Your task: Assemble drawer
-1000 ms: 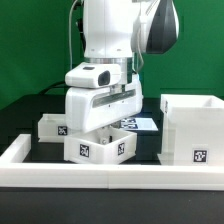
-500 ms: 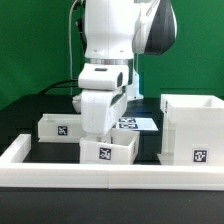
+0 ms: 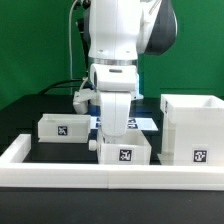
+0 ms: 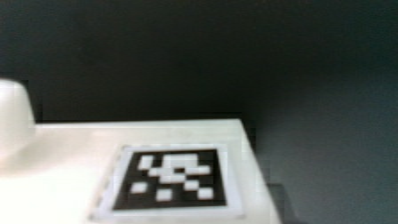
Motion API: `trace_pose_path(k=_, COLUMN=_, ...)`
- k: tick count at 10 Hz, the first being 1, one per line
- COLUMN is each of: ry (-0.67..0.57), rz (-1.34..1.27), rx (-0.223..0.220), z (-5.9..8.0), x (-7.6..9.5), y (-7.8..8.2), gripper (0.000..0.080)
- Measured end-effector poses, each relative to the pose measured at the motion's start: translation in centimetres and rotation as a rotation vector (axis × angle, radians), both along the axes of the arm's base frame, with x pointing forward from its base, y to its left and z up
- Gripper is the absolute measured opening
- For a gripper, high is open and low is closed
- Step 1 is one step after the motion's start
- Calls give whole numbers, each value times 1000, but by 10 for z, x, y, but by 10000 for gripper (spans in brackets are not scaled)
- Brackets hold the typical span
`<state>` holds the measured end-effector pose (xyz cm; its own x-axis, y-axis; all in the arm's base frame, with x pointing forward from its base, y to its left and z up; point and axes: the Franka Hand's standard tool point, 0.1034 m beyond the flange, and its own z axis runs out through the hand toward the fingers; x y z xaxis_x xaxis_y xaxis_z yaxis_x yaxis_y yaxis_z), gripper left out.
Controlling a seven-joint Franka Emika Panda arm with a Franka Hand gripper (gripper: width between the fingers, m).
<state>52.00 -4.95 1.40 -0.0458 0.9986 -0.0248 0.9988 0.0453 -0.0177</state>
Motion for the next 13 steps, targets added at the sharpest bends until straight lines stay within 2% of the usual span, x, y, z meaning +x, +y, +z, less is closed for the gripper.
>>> trace_pose_path(k=4, ry=1, rz=-78, rx=17, z=1, x=9, y=35, gripper=41)
trace_pose_path(k=13, ry=-8, rz=-94, rx=25, z=-3, x=7, y=43, gripper=41)
